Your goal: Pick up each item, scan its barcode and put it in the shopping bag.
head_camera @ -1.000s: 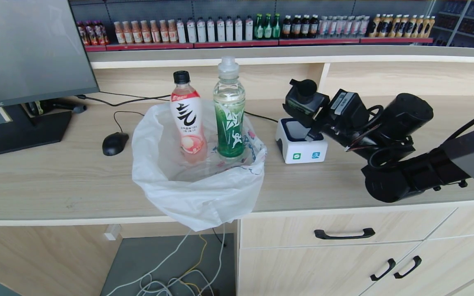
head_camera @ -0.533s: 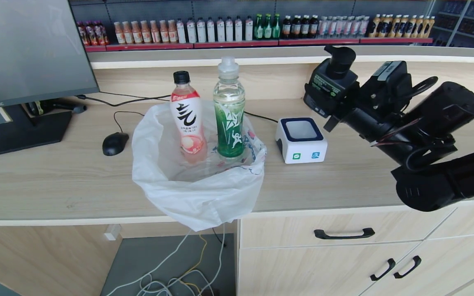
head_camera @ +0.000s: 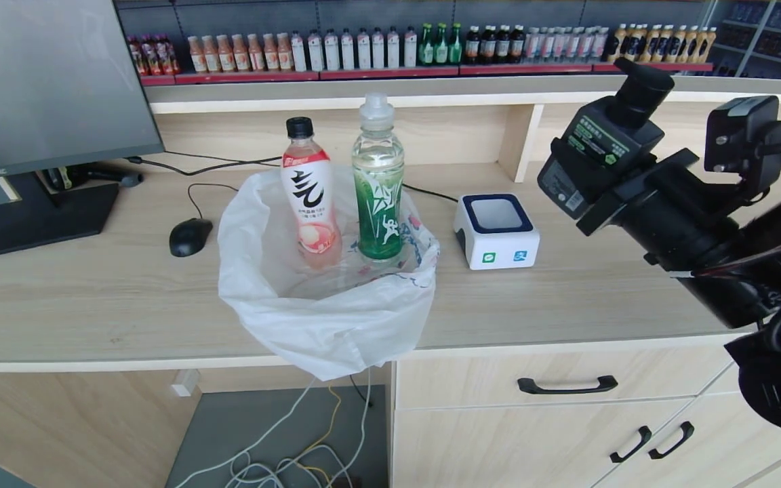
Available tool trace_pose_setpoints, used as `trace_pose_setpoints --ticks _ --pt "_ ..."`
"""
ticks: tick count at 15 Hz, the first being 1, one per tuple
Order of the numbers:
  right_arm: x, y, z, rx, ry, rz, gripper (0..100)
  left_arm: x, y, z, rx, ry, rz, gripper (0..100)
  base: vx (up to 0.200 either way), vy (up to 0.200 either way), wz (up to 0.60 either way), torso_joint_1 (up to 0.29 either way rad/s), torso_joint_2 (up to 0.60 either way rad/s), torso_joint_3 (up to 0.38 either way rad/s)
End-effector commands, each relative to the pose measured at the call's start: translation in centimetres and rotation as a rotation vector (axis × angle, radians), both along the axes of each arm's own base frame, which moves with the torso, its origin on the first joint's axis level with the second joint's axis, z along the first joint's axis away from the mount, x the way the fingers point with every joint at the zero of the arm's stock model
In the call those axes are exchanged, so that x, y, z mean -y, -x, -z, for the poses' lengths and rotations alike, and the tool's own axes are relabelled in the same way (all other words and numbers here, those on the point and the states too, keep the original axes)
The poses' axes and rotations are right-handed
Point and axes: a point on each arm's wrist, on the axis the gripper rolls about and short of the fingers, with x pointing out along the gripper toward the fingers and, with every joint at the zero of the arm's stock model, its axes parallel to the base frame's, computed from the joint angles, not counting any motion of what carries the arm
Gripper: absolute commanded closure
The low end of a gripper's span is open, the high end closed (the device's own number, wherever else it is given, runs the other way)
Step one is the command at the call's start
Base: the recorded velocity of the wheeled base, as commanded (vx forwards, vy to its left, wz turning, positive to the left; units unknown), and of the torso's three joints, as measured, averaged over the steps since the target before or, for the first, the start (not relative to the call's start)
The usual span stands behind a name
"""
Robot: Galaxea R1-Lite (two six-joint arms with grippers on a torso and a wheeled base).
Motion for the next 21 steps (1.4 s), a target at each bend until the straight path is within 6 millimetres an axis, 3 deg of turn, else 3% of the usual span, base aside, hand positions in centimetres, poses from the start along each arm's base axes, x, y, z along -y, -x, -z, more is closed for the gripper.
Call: trace_pose_setpoints --ticks 1,3,7,21 --pt "-1.8 2.2 0.3 -0.069 -0.103 0.019 100 0.0 0.0 0.0 0.0 0.002 0.0 0 0.0 0.0 0.0 0.0 0.0 0.0" --pt "-3.7 3.0 0.0 -0.135 -0.249 0.066 100 0.0 0.0 0.0 0.0 0.002 0.0 0 0.0 0.0 0.0 0.0 0.0 0.0" --pt "-3.8 3.7 1.2 -0.179 -0.256 0.083 100 0.0 0.0 0.0 0.0 0.002 0.0 0 0.0 0.0 0.0 0.0 0.0 0.0" --pt "-3.9 3.5 2.1 -0.188 -0.242 0.07 100 0.0 0.0 0.0 0.0 0.0 0.0 0 0.0 0.2 0.0 -0.001 0.0 0.003"
